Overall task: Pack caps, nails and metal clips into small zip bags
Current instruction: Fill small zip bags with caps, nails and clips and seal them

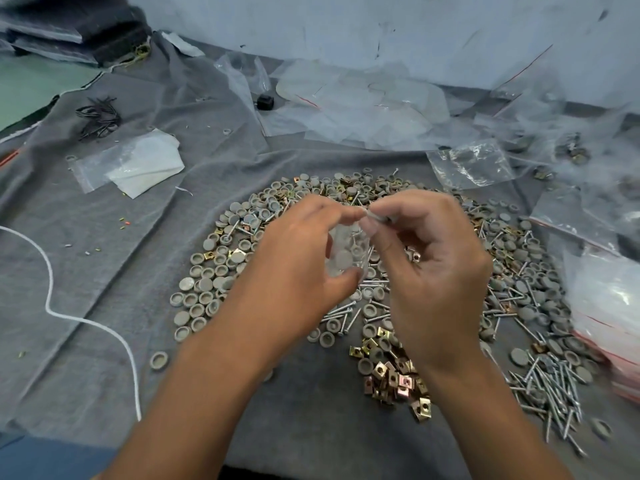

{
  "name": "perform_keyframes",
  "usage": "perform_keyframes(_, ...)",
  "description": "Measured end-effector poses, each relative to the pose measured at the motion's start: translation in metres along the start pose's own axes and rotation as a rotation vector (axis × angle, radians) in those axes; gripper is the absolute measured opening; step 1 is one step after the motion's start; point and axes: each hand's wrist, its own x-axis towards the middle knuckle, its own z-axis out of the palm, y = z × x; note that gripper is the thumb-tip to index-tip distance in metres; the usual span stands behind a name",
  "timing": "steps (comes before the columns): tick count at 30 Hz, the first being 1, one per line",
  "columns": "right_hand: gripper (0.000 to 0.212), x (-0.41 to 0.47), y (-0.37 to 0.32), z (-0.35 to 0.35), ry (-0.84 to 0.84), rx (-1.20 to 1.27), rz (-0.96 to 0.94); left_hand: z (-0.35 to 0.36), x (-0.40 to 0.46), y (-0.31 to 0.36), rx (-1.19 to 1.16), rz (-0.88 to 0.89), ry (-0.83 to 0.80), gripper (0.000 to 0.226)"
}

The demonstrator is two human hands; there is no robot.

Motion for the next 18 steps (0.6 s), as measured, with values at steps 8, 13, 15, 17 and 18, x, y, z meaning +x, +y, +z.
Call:
perform_keyframes(8, 0.018, 0.000, 0.002, -0.012, -0.192, -0.127, 0.023, -0.001, -0.003, 0.001, -0.008, -0.028, -0.024, 0.053)
perform_keyframes(13, 0.019, 0.000, 0.001, -0.014, -0.206, -0.134, 0.008, -0.001, -0.003, 0.002, -0.005, -0.034, -0.019, 0.049)
perform_keyframes(15, 0.018, 0.001, -0.001, -0.014, -0.189, -0.147, -0.049, -0.001, -0.003, 0.002, 0.007, -0.032, -0.024, 0.048)
perform_keyframes(17, 0.017, 0.001, -0.001, -0.014, -0.228, -0.182, -0.067, -0.001, -0.003, 0.003, 0.005, -0.031, -0.033, 0.048)
perform_keyframes(18, 0.018, 0.000, -0.001, -0.013, -0.262, -0.211, -0.053, -0.001, -0.003, 0.003, -0.002, -0.033, -0.033, 0.049)
